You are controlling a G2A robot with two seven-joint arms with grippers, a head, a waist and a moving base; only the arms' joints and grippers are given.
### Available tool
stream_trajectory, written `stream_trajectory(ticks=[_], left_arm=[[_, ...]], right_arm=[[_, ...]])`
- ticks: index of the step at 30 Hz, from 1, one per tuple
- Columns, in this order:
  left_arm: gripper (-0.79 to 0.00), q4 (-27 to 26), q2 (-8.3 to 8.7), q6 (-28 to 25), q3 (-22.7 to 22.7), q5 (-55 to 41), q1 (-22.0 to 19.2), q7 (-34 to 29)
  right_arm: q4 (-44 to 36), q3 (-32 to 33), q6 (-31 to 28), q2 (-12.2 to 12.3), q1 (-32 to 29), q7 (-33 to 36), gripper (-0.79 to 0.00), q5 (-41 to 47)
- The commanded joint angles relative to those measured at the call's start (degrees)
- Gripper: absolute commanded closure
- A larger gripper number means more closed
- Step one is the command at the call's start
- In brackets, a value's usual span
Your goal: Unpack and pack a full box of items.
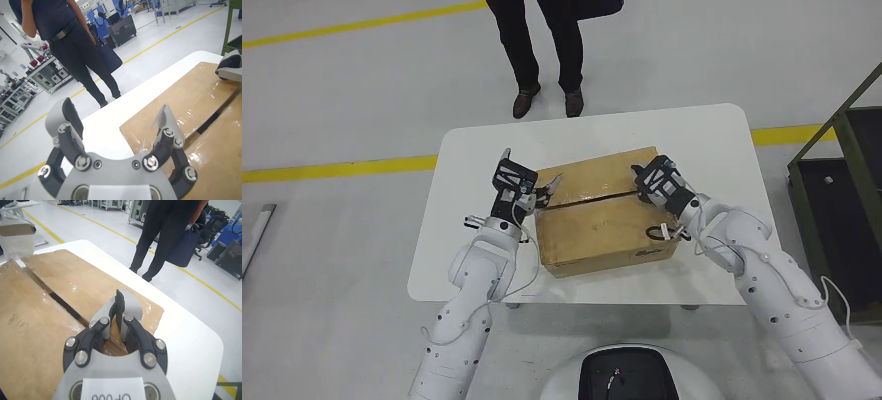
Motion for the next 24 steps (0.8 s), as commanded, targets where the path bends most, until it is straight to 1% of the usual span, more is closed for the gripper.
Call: stream_trajectory(ticks=[1,9,14,24], left_arm=[[-0.785,0.1,-0.2,-0.1,0.9,0.7,-0.8,-0.3],[-0.785,-0.4,-0.99,-0.7,4.1,2.6,-2.8,-1.2],[-0.785,0.3,-1.59,-0.5,6.2,3.4,-3.9,-1.6],[-0.785,3.8,-3.23,-0.9,11.1,3.7,-7.0,-1.8]], right_arm=[[0.0,0.2,0.1,0.0,-0.1,0.0,0.0,0.3],[-1.5,2.0,0.7,0.2,-0.5,0.1,0.0,1.2],[-2.2,3.7,1.1,0.5,-1.1,0.1,0.0,1.4],[-3.8,10.1,2.5,1.5,-3.5,0.5,0.0,2.2]])
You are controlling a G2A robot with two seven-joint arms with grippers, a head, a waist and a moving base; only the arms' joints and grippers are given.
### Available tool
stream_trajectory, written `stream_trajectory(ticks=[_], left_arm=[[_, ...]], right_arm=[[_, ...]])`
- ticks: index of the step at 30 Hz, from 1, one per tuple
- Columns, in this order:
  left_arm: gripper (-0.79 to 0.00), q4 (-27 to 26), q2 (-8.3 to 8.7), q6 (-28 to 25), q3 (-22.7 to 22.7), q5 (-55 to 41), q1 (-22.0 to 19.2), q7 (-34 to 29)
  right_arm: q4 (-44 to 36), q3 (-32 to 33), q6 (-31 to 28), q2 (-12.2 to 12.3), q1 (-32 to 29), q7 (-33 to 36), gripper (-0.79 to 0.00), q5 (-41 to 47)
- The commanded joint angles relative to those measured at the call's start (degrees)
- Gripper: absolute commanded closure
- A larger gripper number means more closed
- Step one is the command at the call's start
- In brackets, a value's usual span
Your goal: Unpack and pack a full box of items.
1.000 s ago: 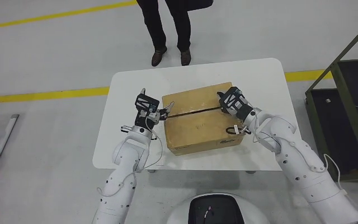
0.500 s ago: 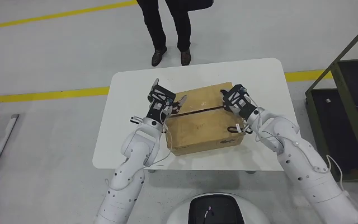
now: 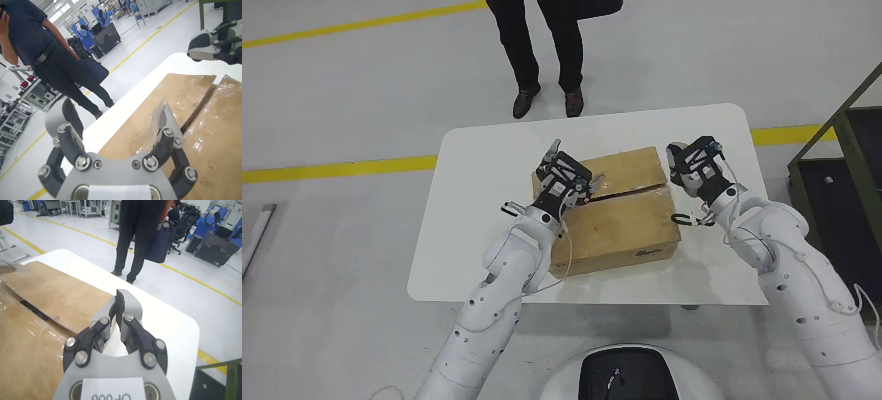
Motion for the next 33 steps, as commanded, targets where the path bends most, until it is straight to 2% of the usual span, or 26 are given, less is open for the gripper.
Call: stream_trajectory(ticks=[1,15,21,23,25,28,29,30,31,33], left_arm=[[-0.785,0.8,-0.39,0.0,1.0,-0.2,-0.7,-0.2],[-0.785,7.1,-3.43,2.5,7.4,1.1,-5.9,-1.9],[-0.785,6.7,-4.17,3.6,7.6,1.7,-6.7,-1.8],[-0.785,5.8,-4.15,3.4,6.8,1.6,-6.3,-2.5],[-0.785,4.3,-3.91,3.1,5.5,2.0,-5.5,-3.2],[-0.785,1.3,-3.21,2.5,2.1,1.8,-2.9,-5.0],[-0.785,0.1,-2.88,2.1,0.8,2.0,-1.7,-5.5],[-0.785,-1.2,-2.5,2.2,-1.1,2.0,-0.3,-6.5],[-0.785,-2.8,-2.14,1.9,-2.8,1.9,1.2,-7.1],[-0.785,-5.9,-1.33,1.5,-6.6,2.5,4.5,-8.3]], right_arm=[[-0.2,1.2,0.0,0.2,-0.5,0.0,0.0,0.1],[-2.5,6.0,-0.3,1.1,-4.0,-0.4,0.0,1.5],[-3.2,8.3,-1.2,1.4,-5.3,-0.2,-0.012,5.4],[-3.2,9.1,-2.3,1.4,-5.5,0.6,-0.068,9.8],[-3.9,9.7,-4.4,1.5,-5.6,2.2,-0.209,12.8],[-5.0,11.1,-6.7,1.7,-5.4,4.3,-0.36,17.2],[-5.4,11.4,-7.2,1.8,-5.4,4.4,-0.363,17.7],[-5.9,11.5,-7.7,1.9,-5.4,4.4,-0.342,18.5],[-6.3,11.5,-7.8,1.9,-5.4,4.5,-0.283,18.3],[-7.5,11.1,-7.7,2.0,-5.5,4.0,0.0,17.0]])
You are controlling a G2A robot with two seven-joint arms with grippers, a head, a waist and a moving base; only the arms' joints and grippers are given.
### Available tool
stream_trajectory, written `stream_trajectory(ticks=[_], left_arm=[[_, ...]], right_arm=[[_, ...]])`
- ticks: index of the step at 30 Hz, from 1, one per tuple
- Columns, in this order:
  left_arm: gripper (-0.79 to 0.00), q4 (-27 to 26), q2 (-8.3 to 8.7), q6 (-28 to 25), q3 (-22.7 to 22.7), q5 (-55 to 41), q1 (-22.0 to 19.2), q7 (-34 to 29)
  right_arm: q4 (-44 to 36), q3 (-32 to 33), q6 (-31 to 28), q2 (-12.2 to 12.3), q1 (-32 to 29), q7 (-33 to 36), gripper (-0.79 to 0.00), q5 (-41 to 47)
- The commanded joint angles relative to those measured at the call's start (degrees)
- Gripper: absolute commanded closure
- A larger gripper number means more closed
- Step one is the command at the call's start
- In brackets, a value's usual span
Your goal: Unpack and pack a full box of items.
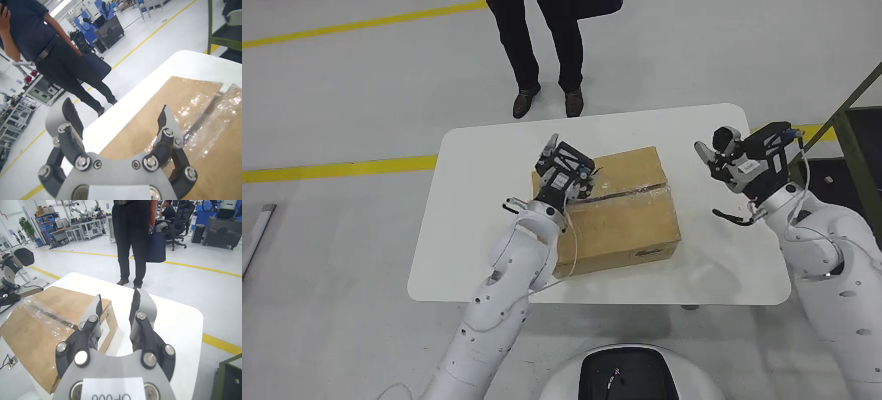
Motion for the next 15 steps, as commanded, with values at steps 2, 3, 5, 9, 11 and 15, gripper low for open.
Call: stream_trajectory(ticks=[2,3,5,9,11,15], left_arm=[[-0.785,-5.2,1.16,-0.9,-6.0,0.4,5.7,-1.5],[-0.711,-6.7,1.49,-1.1,-7.7,0.8,7.4,-2.0],[-0.237,-9.6,2.05,-1.6,-10.7,1.2,10.8,-2.6],[0.0,-14.6,2.93,-3.0,-15.4,2.5,16.9,-3.4],[0.0,-16.4,3.25,-2.9,-17.6,3.4,19.8,-4.1],[0.0,-18.5,3.64,-2.1,-21.7,2.4,25.0,-5.5]], right_arm=[[-1.5,-1.1,0.6,0.0,-0.2,-1.6,0.0,-1.2],[-2.0,-1.6,0.7,-0.1,-0.3,-2.2,0.0,-1.7],[-2.5,-2.8,0.9,-0.2,-0.6,-3.4,0.0,-1.3],[-3.5,-5.2,1.8,-0.5,-0.9,-5.4,0.0,-2.0],[-4.1,-6.8,2.0,-0.7,-1.2,-6.5,0.0,-1.8],[-5.5,-11.9,2.9,-1.3,-1.4,-8.9,0.0,-2.8]])
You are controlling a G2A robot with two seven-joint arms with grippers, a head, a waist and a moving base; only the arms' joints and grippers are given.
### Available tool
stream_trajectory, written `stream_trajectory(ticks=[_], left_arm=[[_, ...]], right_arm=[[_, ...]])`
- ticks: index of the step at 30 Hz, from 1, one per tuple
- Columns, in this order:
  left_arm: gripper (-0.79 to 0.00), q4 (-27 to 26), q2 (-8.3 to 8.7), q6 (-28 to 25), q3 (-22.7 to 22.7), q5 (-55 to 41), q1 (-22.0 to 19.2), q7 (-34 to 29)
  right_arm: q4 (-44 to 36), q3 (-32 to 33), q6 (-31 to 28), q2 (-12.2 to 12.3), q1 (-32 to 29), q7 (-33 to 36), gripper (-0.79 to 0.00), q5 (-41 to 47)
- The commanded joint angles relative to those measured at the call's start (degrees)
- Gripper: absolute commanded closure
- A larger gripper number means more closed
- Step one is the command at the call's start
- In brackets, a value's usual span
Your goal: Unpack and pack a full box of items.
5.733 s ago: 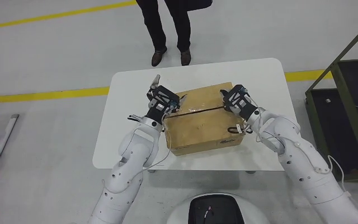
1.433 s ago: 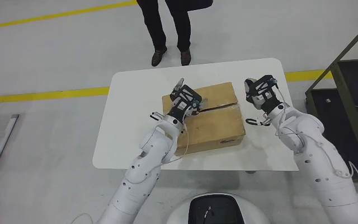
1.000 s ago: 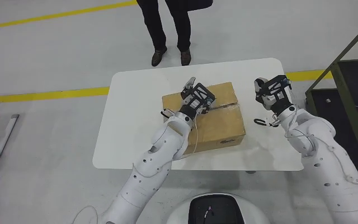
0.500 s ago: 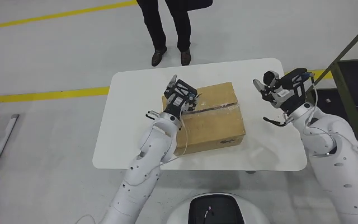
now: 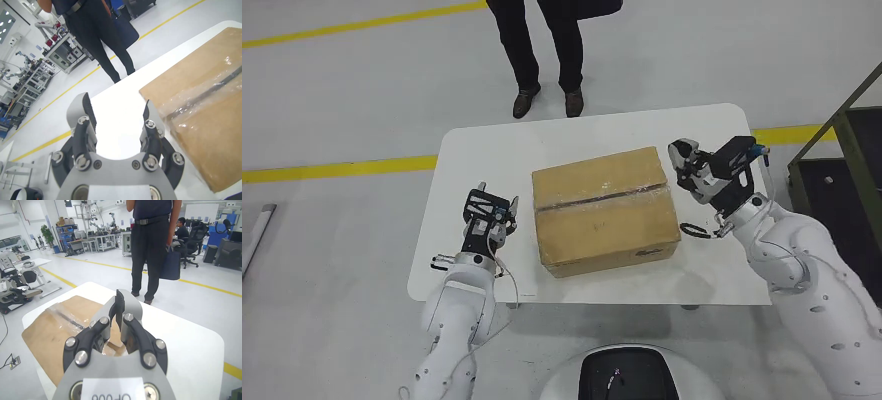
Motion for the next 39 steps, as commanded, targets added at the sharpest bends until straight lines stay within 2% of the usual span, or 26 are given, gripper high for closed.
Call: stream_trajectory(ticks=[1,6,7,8,9,14,28,33,39], left_arm=[[0.0,-0.9,0.18,0.3,-2.0,-0.3,2.8,-0.6],[0.0,-2.3,0.53,1.0,-6.4,-0.7,7.8,-1.5],[-0.16,-2.5,0.56,1.5,-7.3,-1.2,8.5,-1.8],[-0.388,-2.8,0.59,1.5,-7.8,-1.6,9.1,-2.0],[-0.785,-2.8,0.59,1.5,-7.8,-1.6,9.1,-2.0],[-0.785,-2.8,0.59,1.5,-7.8,-1.6,9.1,-2.0],[-0.785,-2.8,0.59,1.5,-7.8,-1.6,9.1,-2.0],[-0.785,-2.8,0.59,1.5,-7.8,-1.6,9.1,-2.0],[-0.785,-2.8,0.59,1.5,-7.8,-1.6,9.1,-2.0]], right_arm=[[-0.3,-3.3,1.2,-0.4,0.2,-0.8,0.0,-0.8],[1.9,-12.9,2.3,-1.8,2.9,-2.1,0.0,-4.4],[2.7,-14.7,2.3,-2.2,3.7,-2.6,0.0,-4.5],[3.7,-16.2,2.6,-2.5,4.6,-3.1,0.0,-4.9],[4.6,-17.6,2.9,-2.8,5.5,-3.5,0.0,-5.3],[9.6,-22.8,4.4,-4.4,10.2,-4.7,0.0,-5.8],[10.2,-23.2,4.9,-4.7,10.6,-4.8,0.0,-6.5],[13.9,-27.8,5.8,-6.4,14.7,-5.5,0.0,-6.0],[22.1,-33.7,8.3,-9.5,20.4,-7.4,0.0,-4.6]])
